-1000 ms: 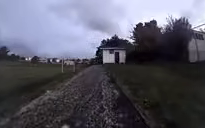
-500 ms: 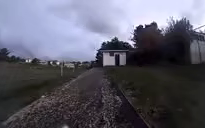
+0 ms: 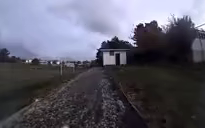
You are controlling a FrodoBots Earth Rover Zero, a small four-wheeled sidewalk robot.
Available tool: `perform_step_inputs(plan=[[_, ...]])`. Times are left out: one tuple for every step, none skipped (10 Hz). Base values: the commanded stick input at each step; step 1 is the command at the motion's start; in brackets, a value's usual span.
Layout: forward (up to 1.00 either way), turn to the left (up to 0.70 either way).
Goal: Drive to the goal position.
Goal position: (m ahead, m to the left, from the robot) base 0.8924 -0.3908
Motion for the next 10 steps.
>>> perform_step_inputs(plan=[[0.6, 0.0], [0.6, 0.0], [0.6, 0.0], [0.6, 0.0], [0.6, 0.0], [0.6, 0.0], [0.6, 0.0], [0.6, 0.0], [0.6, 0.04], [0.6, 0.11]])
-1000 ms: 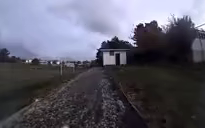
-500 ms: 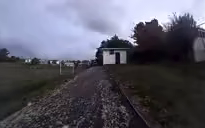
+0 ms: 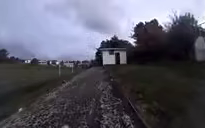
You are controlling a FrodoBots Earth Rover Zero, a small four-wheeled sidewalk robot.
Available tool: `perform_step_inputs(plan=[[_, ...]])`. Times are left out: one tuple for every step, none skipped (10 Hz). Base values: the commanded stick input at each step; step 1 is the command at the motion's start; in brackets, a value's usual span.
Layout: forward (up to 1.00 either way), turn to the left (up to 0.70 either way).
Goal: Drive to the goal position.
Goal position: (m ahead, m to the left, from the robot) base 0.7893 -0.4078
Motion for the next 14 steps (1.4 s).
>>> perform_step_inputs(plan=[[0.6, 0.12], [0.6, 0.06], [0.6, 0.0], [0.6, 0.0], [0.6, 0.0], [0.6, 0.0], [0.6, 0.0], [0.6, 0.0], [0.6, 0.0], [0.6, 0.0], [0.6, 0.0], [0.6, 0.0], [0.6, 0.0], [0.6, 0.0]])
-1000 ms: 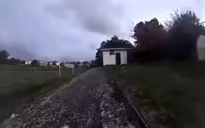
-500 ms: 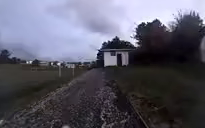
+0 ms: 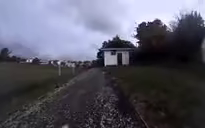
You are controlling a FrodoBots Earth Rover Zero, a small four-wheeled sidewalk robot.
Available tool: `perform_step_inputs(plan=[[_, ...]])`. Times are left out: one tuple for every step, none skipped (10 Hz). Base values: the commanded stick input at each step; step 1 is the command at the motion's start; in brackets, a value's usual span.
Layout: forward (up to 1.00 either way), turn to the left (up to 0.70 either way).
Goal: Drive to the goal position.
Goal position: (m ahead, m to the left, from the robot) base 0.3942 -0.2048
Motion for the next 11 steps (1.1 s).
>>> perform_step_inputs(plan=[[0.6, 0.0], [0.6, 0.0], [0.6, 0.02], [0.6, 0.06], [0.6, 0.09], [0.6, 0.12], [0.6, 0.15], [0.6, 0.15], [0.6, 0.15], [0.6, 0.13], [0.6, 0.11]])
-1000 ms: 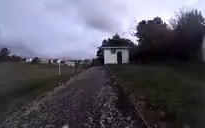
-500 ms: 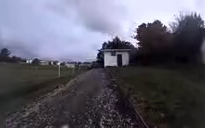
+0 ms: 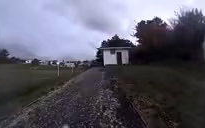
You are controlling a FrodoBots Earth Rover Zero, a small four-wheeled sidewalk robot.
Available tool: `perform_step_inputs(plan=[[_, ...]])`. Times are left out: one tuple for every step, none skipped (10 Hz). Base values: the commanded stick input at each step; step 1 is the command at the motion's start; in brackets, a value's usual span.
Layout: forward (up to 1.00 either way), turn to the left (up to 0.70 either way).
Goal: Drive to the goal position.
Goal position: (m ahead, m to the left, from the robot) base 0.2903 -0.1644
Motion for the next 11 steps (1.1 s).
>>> perform_step_inputs(plan=[[0.6, 0.09], [0.6, 0.06], [0.6, 0.04], [0.6, 0.02], [0.57, 0.0], [0.32, 0.0], [0.07, 0.0], [0.0, 0.0], [0.0, 0.0], [0.0, 0.0], [0.0, 0.0]])
